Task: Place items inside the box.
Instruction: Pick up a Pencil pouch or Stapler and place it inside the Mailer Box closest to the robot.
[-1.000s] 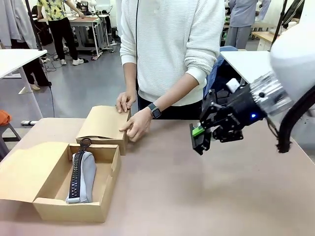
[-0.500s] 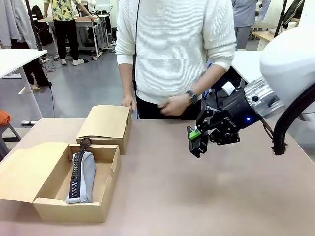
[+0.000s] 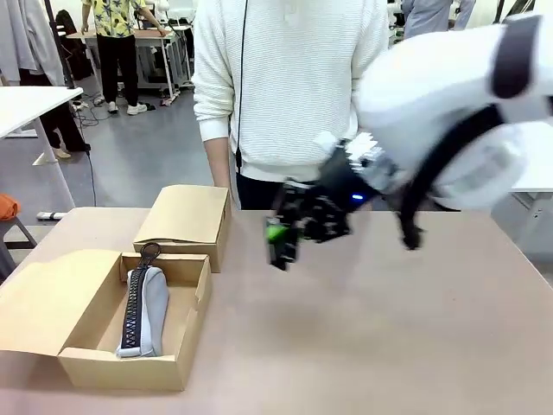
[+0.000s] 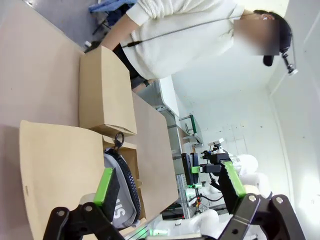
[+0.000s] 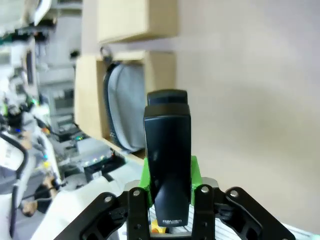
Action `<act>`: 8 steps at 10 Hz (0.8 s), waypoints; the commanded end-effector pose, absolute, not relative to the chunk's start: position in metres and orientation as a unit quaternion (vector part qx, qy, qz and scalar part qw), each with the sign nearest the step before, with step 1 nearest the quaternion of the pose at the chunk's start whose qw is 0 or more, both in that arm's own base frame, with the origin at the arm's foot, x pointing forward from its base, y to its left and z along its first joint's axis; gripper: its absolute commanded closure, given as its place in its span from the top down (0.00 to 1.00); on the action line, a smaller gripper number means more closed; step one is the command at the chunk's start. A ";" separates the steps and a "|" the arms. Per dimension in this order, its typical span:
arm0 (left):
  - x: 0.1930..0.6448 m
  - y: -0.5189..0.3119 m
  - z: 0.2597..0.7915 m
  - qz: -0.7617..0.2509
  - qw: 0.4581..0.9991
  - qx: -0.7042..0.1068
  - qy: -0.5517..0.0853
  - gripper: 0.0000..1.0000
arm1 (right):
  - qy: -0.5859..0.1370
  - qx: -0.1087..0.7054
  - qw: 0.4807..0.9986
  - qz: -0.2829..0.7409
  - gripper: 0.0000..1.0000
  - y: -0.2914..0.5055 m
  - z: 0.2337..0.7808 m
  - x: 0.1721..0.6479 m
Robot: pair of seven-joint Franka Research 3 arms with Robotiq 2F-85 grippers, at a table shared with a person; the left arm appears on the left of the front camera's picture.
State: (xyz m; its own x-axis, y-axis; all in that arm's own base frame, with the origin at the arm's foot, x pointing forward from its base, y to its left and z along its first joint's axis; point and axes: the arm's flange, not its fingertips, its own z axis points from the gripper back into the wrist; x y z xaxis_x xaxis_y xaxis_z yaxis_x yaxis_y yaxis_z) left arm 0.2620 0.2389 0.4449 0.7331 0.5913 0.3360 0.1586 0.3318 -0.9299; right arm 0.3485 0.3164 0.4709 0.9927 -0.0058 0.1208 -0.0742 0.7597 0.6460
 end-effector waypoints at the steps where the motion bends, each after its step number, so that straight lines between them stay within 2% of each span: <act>1: 0.263 0.238 0.447 0.140 0.736 -0.565 -0.345 1.00 | -0.058 0.328 0.941 0.061 0.32 0.399 0.464 0.375; 3: 0.263 0.238 0.447 0.140 0.736 -0.565 -0.345 1.00 | -0.062 0.298 0.947 0.101 0.32 0.468 0.449 0.362; 5: 0.263 0.238 0.447 0.140 0.736 -0.565 -0.345 1.00 | -0.136 0.215 0.962 0.102 0.32 0.508 0.423 0.337; 6: 0.263 0.238 0.447 0.140 0.736 -0.565 -0.345 1.00 | -0.059 0.304 0.943 0.122 0.32 0.468 0.435 0.346; 8: 0.263 0.238 0.447 0.140 0.736 -0.565 -0.345 1.00 | -0.083 0.274 0.949 0.134 0.32 0.490 0.415 0.331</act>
